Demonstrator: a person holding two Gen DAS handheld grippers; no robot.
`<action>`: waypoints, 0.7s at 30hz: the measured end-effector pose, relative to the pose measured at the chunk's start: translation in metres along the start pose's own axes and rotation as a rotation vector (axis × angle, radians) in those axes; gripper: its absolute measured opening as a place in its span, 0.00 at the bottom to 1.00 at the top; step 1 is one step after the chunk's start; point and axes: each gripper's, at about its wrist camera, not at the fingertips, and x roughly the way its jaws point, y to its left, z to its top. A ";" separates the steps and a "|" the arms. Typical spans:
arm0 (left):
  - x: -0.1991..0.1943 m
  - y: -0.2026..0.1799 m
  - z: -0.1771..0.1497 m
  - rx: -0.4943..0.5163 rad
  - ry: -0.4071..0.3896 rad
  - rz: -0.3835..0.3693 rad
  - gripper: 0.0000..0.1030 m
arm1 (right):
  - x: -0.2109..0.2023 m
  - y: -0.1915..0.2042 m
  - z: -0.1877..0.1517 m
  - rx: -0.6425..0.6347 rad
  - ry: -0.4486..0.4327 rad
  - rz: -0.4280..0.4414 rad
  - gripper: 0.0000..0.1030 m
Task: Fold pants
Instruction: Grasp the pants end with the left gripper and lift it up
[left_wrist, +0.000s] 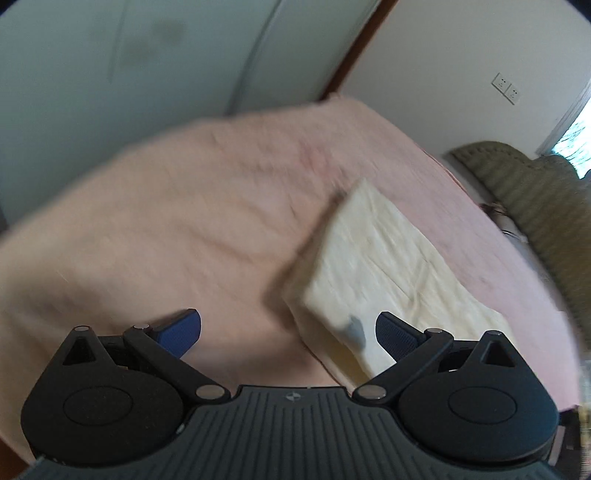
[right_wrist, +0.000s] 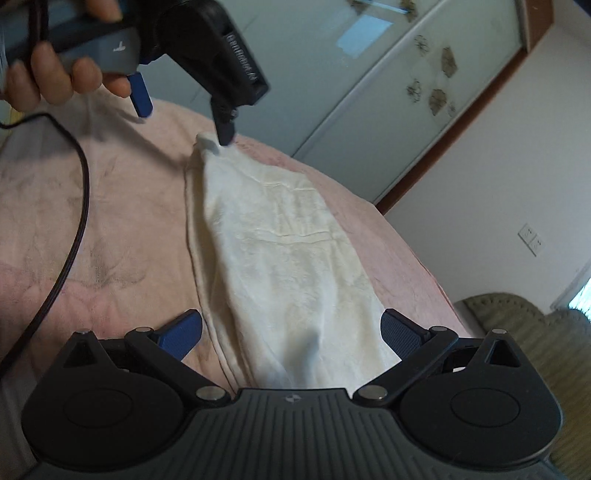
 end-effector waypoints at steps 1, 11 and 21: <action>0.001 0.000 -0.002 -0.007 0.008 -0.013 0.99 | 0.003 0.003 0.003 -0.007 -0.001 0.000 1.00; 0.020 0.006 0.007 -0.099 0.050 -0.122 0.99 | 0.046 0.027 0.045 -0.059 -0.085 -0.013 0.98; 0.072 0.006 0.023 -0.269 0.115 -0.401 0.99 | 0.049 -0.004 0.059 0.021 -0.155 -0.018 0.96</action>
